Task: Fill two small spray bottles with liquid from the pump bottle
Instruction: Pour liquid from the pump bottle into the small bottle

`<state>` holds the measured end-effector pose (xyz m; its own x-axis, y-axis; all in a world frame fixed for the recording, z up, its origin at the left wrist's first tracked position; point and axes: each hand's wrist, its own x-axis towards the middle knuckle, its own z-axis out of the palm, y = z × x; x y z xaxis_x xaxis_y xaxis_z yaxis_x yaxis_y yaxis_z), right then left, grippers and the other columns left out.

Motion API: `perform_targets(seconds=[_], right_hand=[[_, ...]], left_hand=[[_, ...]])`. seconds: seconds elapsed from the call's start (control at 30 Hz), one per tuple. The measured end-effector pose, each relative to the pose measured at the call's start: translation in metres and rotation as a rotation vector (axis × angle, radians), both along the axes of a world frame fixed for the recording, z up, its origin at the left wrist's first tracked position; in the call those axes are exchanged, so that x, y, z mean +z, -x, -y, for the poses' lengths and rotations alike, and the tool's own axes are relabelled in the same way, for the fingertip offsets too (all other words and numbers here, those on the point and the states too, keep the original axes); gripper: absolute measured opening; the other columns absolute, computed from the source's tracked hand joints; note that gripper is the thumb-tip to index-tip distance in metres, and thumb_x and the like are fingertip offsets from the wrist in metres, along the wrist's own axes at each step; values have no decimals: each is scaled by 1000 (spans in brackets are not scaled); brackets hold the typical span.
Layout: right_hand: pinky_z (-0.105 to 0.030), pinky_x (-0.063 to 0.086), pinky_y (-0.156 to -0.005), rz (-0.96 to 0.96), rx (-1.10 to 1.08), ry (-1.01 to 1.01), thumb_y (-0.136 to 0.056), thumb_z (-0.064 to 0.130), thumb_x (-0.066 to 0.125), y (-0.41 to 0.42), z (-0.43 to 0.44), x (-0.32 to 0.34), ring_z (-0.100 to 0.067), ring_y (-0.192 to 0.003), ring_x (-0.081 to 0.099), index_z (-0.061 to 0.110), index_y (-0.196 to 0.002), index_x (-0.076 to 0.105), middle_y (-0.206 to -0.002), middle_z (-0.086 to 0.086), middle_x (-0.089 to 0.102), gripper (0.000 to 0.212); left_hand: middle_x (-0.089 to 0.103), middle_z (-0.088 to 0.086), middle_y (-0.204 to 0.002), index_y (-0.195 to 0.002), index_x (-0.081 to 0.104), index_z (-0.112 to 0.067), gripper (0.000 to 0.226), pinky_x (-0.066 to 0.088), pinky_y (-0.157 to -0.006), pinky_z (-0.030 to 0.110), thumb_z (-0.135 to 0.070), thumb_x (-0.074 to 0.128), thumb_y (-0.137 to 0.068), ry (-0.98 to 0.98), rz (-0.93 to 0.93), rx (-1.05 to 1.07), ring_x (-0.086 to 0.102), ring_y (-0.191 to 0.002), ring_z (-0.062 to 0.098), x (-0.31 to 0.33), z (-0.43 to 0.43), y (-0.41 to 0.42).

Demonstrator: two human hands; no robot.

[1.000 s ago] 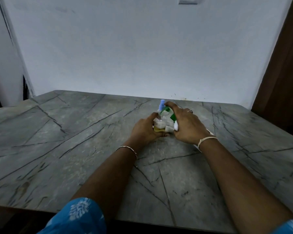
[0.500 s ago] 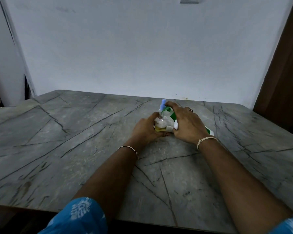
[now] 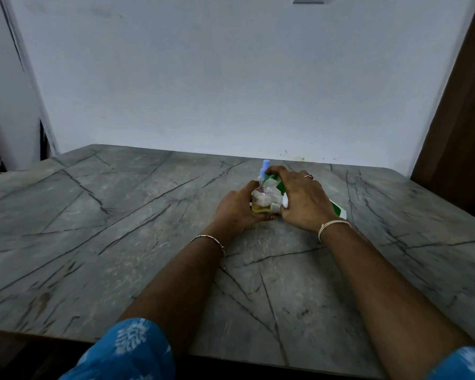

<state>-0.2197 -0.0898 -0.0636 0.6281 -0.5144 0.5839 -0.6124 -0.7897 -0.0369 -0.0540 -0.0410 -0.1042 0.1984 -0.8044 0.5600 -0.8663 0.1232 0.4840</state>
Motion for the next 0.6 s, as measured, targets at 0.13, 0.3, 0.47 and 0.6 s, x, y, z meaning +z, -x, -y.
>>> perform_targets(seconds=[0.13, 0.3, 0.47, 0.6], right_hand=[[-37, 45, -84, 7, -3, 29, -71, 22, 73, -2, 2, -2, -27, -101, 52, 35, -139, 29, -108, -4, 62, 82], [-38, 46, -83, -14, -5, 48, -75, 30, 74, 2, 5, -5, -26, -100, 52, 44, -145, 16, -101, -4, 58, 92], [-37, 44, -84, -16, -16, 53, -76, 34, 75, 2, 7, -6, -27, -102, 53, 44, -142, 19, -104, -3, 60, 87], [-39, 44, -85, -14, -26, 49, -74, 33, 76, -2, 5, -6, -28, -103, 52, 40, -140, 23, -107, -4, 60, 84]], left_hand=[[68, -2, -108, -129, 47, -26, 82, 42, -70, 21, -59, 78, -62, -8, 5, 1, 65, -87, 15, 0, 0, 0], [69, -3, -106, -127, 47, -26, 78, 49, -73, 25, -58, 78, -62, -1, 9, 9, 65, -89, 16, 0, 1, 0], [69, -3, -104, -126, 48, -25, 76, 48, -72, 24, -56, 78, -64, 27, 18, 6, 65, -89, 16, -1, 0, 1], [69, -3, -104, -127, 47, -24, 76, 49, -72, 26, -57, 77, -65, 33, 30, 9, 65, -90, 17, 0, -1, 2]])
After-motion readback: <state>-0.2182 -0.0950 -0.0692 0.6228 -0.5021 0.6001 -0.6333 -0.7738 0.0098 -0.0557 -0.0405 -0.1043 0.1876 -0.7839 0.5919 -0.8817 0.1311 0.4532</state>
